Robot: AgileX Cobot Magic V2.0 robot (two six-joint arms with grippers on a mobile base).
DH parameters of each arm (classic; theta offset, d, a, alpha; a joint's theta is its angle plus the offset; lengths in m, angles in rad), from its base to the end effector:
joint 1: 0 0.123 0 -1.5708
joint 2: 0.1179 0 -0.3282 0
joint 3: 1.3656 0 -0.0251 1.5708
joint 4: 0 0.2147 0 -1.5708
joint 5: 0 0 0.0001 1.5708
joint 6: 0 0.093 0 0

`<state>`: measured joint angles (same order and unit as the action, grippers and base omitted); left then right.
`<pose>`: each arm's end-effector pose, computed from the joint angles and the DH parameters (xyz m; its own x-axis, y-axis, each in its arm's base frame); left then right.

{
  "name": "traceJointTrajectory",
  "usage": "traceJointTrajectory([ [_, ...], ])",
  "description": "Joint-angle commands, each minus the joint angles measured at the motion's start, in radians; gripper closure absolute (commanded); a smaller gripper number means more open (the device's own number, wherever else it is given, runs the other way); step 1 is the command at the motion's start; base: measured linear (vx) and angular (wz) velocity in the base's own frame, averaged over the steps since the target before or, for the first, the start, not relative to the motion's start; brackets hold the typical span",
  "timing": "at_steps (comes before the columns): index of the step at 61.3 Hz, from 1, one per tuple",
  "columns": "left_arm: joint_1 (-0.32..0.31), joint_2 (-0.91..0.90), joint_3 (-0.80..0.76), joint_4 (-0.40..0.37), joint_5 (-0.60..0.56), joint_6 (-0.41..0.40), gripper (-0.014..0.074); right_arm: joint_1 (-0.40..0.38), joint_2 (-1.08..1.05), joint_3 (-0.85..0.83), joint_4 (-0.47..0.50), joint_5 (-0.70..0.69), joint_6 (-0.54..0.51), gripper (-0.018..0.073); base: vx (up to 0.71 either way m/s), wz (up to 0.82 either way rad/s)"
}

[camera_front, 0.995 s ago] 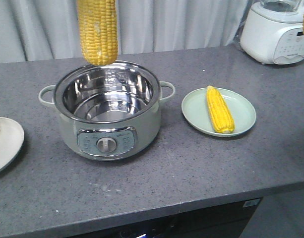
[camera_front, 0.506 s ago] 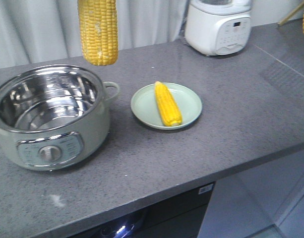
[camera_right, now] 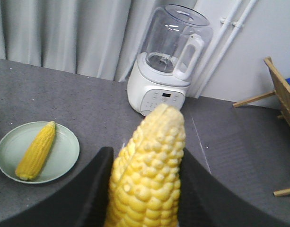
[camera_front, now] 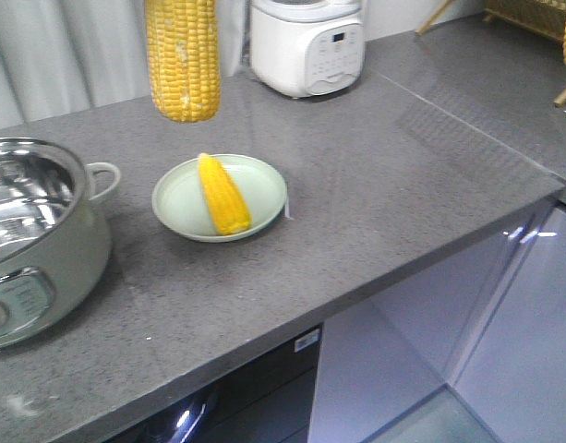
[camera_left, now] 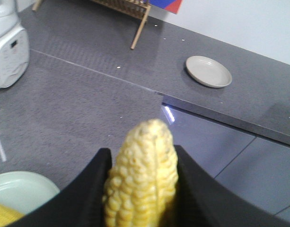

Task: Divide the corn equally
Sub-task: 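Turn the base away from the pot while both grippers hold cobs, then drive the base toward the counter with the stove and two plates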

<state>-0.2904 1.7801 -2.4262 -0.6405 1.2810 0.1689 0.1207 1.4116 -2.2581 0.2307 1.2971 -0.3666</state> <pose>0.2872 -0.1414 0.5608 -0.4727 0.1063 -0.8748 0.7023 0.6450 -0.3012 0.1752 0.0419 0.6067 -0.2342 -0.3218 -0.9174 -0.4109 0.8880 -0.2066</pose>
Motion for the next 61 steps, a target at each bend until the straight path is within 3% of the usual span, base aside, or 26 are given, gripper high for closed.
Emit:
traceJointTrajectory([
  [1, -0.001, -0.043, -0.026, -0.038, -0.029, -0.003, 0.0603, -0.004, -0.015, -0.016, 0.004, -0.019, -0.006, 0.0564, 0.0, -0.35],
  [61, -0.001, -0.043, -0.026, -0.038, -0.029, -0.003, 0.0603, -0.004, -0.015, -0.016, 0.004, -0.019, -0.006, 0.0564, -0.01, -0.36],
])
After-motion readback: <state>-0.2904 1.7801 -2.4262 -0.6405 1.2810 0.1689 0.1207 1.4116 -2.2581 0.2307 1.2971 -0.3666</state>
